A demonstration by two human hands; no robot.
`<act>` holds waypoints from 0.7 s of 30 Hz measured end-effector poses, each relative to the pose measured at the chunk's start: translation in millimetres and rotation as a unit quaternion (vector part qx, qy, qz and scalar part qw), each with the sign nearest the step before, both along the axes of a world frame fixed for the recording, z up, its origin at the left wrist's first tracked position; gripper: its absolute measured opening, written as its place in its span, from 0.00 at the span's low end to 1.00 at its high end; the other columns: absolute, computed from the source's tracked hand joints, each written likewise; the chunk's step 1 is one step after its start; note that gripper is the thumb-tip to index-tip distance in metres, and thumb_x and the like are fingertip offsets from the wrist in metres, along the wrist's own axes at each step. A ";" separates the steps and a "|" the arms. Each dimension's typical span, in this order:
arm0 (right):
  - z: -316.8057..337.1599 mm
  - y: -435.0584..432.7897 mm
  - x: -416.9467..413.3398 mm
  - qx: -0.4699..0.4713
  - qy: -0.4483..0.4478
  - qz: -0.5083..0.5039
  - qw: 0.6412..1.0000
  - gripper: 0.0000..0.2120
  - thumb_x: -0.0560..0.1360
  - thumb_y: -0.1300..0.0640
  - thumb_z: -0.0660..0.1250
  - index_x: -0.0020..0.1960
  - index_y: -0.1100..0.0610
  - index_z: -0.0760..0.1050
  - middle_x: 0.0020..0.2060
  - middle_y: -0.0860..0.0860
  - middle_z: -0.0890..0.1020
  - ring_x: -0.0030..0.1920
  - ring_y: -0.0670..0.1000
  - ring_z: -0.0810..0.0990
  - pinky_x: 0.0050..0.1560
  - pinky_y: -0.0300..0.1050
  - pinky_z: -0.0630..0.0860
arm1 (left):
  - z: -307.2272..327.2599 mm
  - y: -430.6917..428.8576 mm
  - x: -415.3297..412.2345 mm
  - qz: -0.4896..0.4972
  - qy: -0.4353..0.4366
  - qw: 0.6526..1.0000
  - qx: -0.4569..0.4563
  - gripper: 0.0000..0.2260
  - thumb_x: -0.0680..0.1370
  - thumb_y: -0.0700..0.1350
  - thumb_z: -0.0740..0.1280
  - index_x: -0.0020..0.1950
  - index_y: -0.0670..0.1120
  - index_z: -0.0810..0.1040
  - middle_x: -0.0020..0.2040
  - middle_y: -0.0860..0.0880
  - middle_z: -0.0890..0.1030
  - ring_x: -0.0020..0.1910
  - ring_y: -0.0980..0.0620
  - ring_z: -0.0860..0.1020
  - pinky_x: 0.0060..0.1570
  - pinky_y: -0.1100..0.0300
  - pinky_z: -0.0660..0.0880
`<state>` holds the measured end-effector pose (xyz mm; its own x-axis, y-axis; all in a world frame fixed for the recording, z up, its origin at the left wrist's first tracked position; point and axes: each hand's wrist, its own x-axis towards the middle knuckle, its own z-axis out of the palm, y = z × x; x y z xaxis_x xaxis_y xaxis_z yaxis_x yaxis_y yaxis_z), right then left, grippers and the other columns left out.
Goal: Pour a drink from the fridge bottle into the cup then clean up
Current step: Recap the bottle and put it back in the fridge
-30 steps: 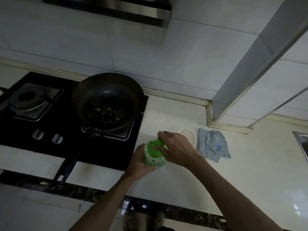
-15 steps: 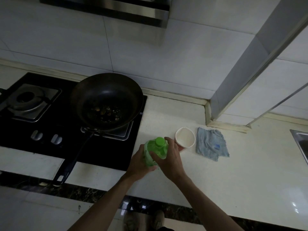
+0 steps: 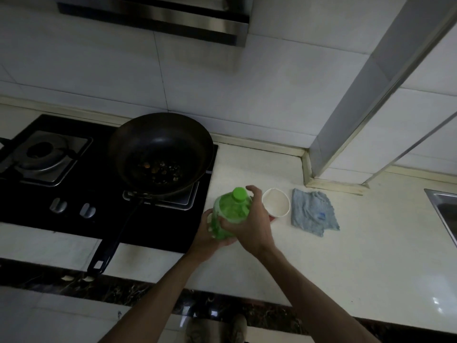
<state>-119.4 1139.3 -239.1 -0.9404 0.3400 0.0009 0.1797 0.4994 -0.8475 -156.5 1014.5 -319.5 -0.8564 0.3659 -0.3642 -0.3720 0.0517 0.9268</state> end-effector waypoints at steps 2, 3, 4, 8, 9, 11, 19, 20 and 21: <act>19.2 1.2 -6.3 0.002 0.015 0.005 1.000 0.46 0.61 0.46 0.80 0.70 0.48 0.57 0.59 0.50 0.77 0.58 0.49 0.77 0.56 0.48 0.80 | 13.3 -6.7 -3.8 0.002 -0.049 0.998 0.032 0.33 0.65 0.30 0.77 0.66 0.47 0.71 0.63 0.42 0.78 0.55 0.51 0.80 0.47 0.60 0.80; 29.0 1.4 -9.6 0.006 0.026 0.008 1.000 0.46 0.61 0.46 0.81 0.70 0.48 0.57 0.59 0.50 0.77 0.57 0.49 0.77 0.55 0.48 0.80 | 19.7 -10.5 -6.6 0.003 -0.078 0.995 0.064 0.33 0.66 0.31 0.76 0.68 0.45 0.71 0.64 0.40 0.77 0.56 0.48 0.80 0.51 0.58 0.80; 38.8 1.3 -13.1 0.010 0.038 0.007 0.999 0.45 0.62 0.46 0.81 0.70 0.48 0.58 0.58 0.50 0.78 0.57 0.49 0.78 0.55 0.47 0.80 | 25.4 -13.6 -10.3 0.008 -0.105 0.989 0.104 0.32 0.68 0.30 0.74 0.70 0.43 0.71 0.64 0.39 0.77 0.57 0.45 0.80 0.54 0.55 0.80; 75.7 1.3 -26.7 0.020 0.097 -0.011 0.995 0.38 0.64 0.45 0.79 0.67 0.48 0.62 0.58 0.48 0.78 0.56 0.48 0.78 0.56 0.50 0.79 | 67.7 -22.9 -21.2 0.021 -0.187 0.947 0.262 0.23 0.74 0.27 0.64 0.68 0.38 0.72 0.63 0.35 0.79 0.63 0.40 0.77 0.63 0.49 0.75; 84.4 0.7 -30.2 0.023 0.112 -0.018 0.993 0.36 0.65 0.44 0.78 0.66 0.47 0.63 0.58 0.47 0.78 0.56 0.47 0.78 0.57 0.50 0.78 | 78.8 -25.0 -23.7 0.020 -0.197 0.934 0.296 0.25 0.72 0.28 0.65 0.68 0.37 0.72 0.64 0.35 0.77 0.65 0.39 0.75 0.66 0.47 0.72; 101.6 -1.2 -37.5 0.031 0.142 -0.033 0.989 0.35 0.66 0.43 0.77 0.66 0.47 0.65 0.58 0.47 0.77 0.57 0.47 0.77 0.57 0.47 0.76 | 99.6 -29.8 -29.9 0.035 -0.212 0.913 0.346 0.30 0.66 0.31 0.66 0.69 0.35 0.71 0.67 0.34 0.74 0.69 0.38 0.72 0.69 0.44 0.68; 176.1 -26.0 -58.0 0.044 0.235 -0.010 0.971 0.38 0.68 0.46 0.77 0.72 0.52 0.64 0.58 0.46 0.71 0.57 0.43 0.70 0.57 0.35 0.65 | 168.8 -44.9 -46.7 0.122 -0.205 0.861 0.450 0.34 0.67 0.39 0.57 0.73 0.29 0.63 0.71 0.31 0.68 0.70 0.35 0.70 0.73 0.42 0.63; 182.8 -30.3 -59.6 0.046 0.249 0.008 0.967 0.40 0.66 0.47 0.78 0.72 0.52 0.64 0.58 0.46 0.70 0.59 0.44 0.70 0.59 0.36 0.66 | 178.0 -47.3 -45.9 0.123 -0.196 0.857 0.460 0.34 0.66 0.39 0.57 0.72 0.29 0.63 0.71 0.30 0.68 0.70 0.34 0.70 0.73 0.42 0.62; 189.1 -34.3 -61.3 0.050 0.261 0.025 0.964 0.41 0.65 0.49 0.79 0.72 0.53 0.63 0.58 0.45 0.70 0.61 0.45 0.69 0.61 0.37 0.67 | 185.1 -49.7 -46.1 0.124 -0.186 0.855 0.469 0.34 0.66 0.39 0.57 0.72 0.29 0.63 0.70 0.30 0.69 0.70 0.34 0.70 0.73 0.42 0.62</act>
